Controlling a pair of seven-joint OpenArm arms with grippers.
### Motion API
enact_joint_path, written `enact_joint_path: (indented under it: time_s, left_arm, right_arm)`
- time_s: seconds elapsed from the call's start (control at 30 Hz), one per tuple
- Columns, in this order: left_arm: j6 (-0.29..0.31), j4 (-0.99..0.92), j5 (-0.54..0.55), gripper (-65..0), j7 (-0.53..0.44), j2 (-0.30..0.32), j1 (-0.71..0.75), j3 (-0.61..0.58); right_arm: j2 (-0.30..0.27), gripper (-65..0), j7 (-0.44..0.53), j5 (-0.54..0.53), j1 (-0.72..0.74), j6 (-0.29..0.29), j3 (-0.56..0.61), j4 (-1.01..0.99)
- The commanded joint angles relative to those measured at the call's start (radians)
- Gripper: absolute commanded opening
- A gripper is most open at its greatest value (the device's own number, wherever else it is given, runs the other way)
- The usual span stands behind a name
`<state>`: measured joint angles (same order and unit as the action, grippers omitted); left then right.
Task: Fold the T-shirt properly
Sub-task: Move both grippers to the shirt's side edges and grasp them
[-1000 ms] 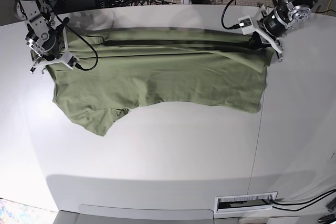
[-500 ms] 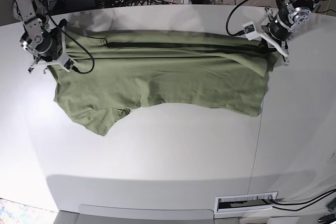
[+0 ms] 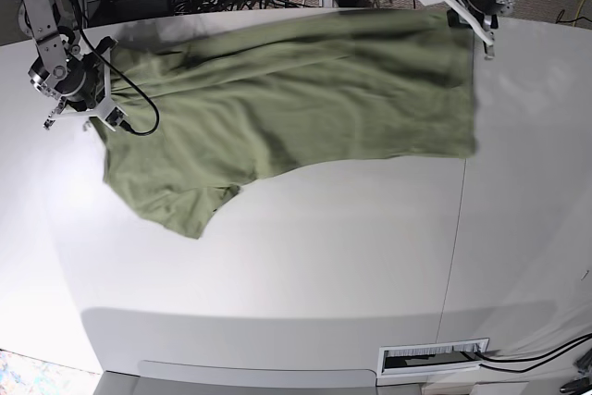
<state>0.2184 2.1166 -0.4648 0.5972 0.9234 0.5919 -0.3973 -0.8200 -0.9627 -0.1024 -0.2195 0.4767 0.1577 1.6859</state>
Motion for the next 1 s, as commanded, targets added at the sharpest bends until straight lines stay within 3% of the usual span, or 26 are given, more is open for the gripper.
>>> enact_joint_path:
  time_s: [0.0,0.2,0.57,0.67,0.87,0.97]
  left_arm:
    - [-0.027,0.022,-0.027,-65.0,-0.002,0.016,-0.013,0.008]
    - [-0.047,0.022,-0.059,-65.0,0.007,0.016,-0.089,0.008]
    - [-0.046,-0.008,0.108,-65.0,-0.098,0.001,-0.249,0.008]
    - [-0.046,-0.069,0.182,-64.7,-0.114,-0.029,-0.320,0.008]
    - [-0.045,-0.267,0.317,-46.8,-0.153,-0.112,-0.469,0.008]
    - [-0.037,-0.358,0.404,-37.2,-0.150,-0.140,-0.551,0.008]
  right_arm:
    - [-0.027,-65.0,-0.002,0.008,0.006,-0.007,-0.015,0.008]
    - [-0.027,-65.0,0.001,0.008,0.006,-0.007,-0.015,0.008]
    - [-0.024,-65.0,0.001,0.005,0.050,-0.009,-0.017,0.099]
    - [-0.024,-65.0,0.002,0.005,0.099,-0.009,-0.017,0.099]
    - [-0.020,-64.0,0.032,0.006,0.191,-0.009,-0.020,0.079]
    - [-0.002,-56.3,0.047,0.006,0.249,-0.009,-0.030,0.030]
